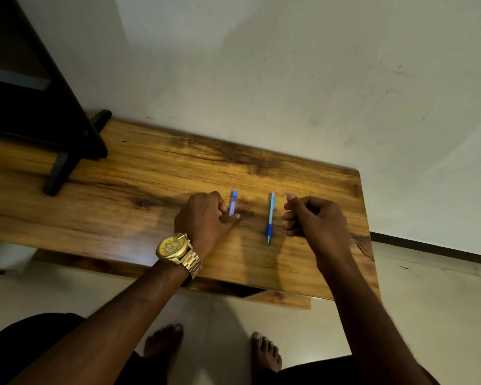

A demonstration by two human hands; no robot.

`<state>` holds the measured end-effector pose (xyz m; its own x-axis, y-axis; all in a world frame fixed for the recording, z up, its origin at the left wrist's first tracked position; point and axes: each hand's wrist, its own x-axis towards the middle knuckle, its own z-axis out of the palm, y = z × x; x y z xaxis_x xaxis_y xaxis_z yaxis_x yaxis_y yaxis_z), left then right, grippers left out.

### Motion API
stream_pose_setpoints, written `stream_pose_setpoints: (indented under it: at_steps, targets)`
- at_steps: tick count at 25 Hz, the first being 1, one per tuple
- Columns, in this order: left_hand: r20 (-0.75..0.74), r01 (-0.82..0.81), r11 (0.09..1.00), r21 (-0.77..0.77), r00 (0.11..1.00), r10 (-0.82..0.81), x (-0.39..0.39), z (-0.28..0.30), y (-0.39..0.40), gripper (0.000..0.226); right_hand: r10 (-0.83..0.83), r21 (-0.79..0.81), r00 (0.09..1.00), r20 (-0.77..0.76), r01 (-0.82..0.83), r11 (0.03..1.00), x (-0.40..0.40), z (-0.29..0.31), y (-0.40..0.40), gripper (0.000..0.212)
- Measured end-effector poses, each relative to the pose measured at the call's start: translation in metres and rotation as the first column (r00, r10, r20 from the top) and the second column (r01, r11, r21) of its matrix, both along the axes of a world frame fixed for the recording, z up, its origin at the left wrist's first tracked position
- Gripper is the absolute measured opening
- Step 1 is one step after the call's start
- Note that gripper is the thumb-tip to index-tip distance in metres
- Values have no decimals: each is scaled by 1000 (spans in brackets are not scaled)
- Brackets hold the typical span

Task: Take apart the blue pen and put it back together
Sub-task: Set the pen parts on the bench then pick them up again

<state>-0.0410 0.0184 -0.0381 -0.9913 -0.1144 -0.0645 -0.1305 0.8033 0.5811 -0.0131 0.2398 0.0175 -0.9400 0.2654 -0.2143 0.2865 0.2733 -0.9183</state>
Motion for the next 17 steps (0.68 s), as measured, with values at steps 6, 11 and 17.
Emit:
stream_pose_setpoints:
  at_steps: [6, 11, 17]
  targets:
    - [109, 110, 976, -189, 990, -90, 5, 6, -4, 25, 6, -165, 997, -72, -18, 986, 23, 24, -15, 22]
    - [83, 90, 996, 20, 992, -92, 9, 5, -17, 21, 60, -71, 997, -44, -64, 995, 22, 13, -20, 19]
    - [97, 125, 932, 340, 981, -167, 6, -1, -26, 14, 80, 115, 993, -90, -69, 991, 5, -5, -18, 15]
